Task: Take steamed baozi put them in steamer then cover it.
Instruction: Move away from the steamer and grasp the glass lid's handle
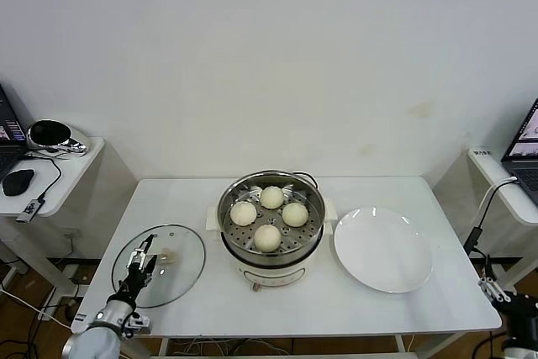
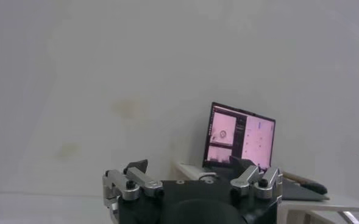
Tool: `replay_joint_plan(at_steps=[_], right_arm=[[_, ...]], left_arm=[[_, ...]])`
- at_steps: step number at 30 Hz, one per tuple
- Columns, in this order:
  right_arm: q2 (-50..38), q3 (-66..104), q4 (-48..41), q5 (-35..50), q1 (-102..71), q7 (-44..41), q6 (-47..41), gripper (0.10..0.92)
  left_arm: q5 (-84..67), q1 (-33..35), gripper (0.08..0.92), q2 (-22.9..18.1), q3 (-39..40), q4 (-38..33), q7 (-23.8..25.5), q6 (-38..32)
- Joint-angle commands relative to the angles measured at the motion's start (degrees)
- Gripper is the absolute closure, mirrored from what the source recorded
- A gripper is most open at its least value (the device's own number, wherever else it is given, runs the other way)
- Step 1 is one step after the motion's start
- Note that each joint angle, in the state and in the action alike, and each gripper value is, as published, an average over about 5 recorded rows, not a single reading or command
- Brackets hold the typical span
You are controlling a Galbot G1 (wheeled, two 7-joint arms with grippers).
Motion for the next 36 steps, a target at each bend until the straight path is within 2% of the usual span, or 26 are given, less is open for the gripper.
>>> replay_joint_plan(at_steps=[1,11,21,27,33,36], right_arm=[[0.6,0.4,-0.8,0.0,-0.2,0.1,0.1,0.203],[0.1,-0.4,-2.8,-0.2,0.6,-0.1,0.2,0.203],[0.2,-1.4,-3.3,-0.5,0.9,-0.3,0.2,0.203],[0.2,-1.7,-3.2,-0.6,0.8,-0.4,0.3,0.203],[-0.2,-2.1,-3.4,-0.6,0.7,-0.5,0.8,0.203],[-0.1,-2.7,-3.1,-0.7,0.5,-0.6,0.9,0.203]], left_arm=[[1.5,-6.4,0.177,0.1,1.7,7.1,0.0,0.0],[1.1,-7.1,0.199,-0.2,1.8,7.7,0.3,0.1],[-0.1,-7.7,0.475,-0.7,2.1,10.1,0.2,0.0],[-1.9,-6.8,0.648,-0.9,1.5,9.4,-1.6,-0.6],[-3.7,-4.4,0.813,-0.7,-0.2,4.5,-4.0,-0.8],[-5.4,-2.0,0.849,-0.1,-1.8,-0.5,-4.1,-0.3]])
